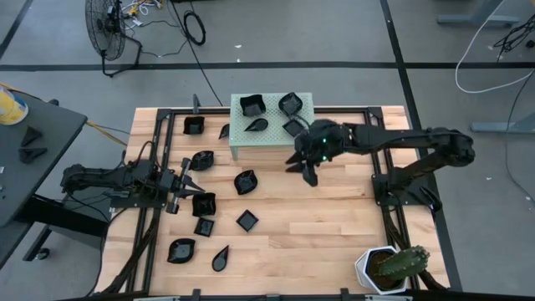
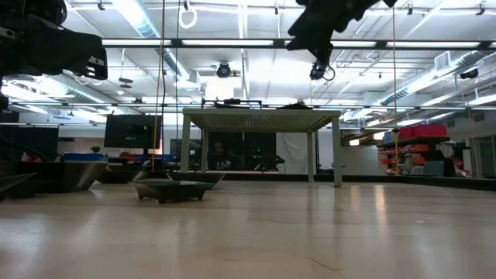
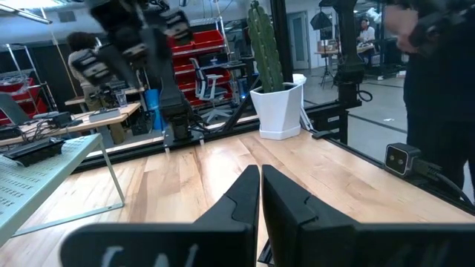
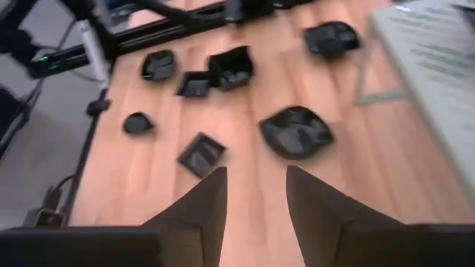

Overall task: Pick & Place Mini shaped plates
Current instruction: Stack the distorted square plate on top of the distorted square plate on the shelf

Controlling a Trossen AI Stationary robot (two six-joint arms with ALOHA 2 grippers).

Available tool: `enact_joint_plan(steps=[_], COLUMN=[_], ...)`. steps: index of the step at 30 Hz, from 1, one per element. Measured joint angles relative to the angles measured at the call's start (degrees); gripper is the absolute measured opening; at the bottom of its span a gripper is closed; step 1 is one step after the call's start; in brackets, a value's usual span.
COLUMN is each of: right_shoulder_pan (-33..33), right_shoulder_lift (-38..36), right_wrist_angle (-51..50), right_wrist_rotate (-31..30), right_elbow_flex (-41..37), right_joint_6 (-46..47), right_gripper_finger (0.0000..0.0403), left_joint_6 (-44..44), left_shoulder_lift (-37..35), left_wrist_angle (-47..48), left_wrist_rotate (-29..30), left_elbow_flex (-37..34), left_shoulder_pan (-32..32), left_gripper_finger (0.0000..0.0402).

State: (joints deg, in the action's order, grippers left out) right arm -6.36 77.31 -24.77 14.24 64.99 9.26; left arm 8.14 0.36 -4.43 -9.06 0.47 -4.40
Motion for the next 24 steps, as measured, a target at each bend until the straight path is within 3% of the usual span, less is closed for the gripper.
enact_joint_plan(steps=[9, 18, 24], right_shoulder_pan=[7.91, 8.74, 8.71], right_shoulder_lift=[2.22, 2.46, -0.11], right_wrist_angle=[3.34, 6.96, 8.59], right_wrist_rotate=[0.17, -0.13, -9.68], right_elbow_flex=[0.00, 0.05, -0.78], right_joint_6=[-1.44, -2.66, -4.46], right_gripper_finger=[0.0142, 0.0141, 0.0105], left_joint_6=[0.00, 0.00, 0.00], left_shoulder_lift=[0.00, 0.00, 0.00], left_wrist_angle=[-0.01, 0.00, 0.00], left_wrist_rotate=[0.02, 0.02, 0.00], left_elbow_flex=[-0.01, -0.02, 0.00], left_shoulder_pan=[0.00, 0.00, -0.01], left_gripper_finger=[0.0023, 0.0023, 0.0023])
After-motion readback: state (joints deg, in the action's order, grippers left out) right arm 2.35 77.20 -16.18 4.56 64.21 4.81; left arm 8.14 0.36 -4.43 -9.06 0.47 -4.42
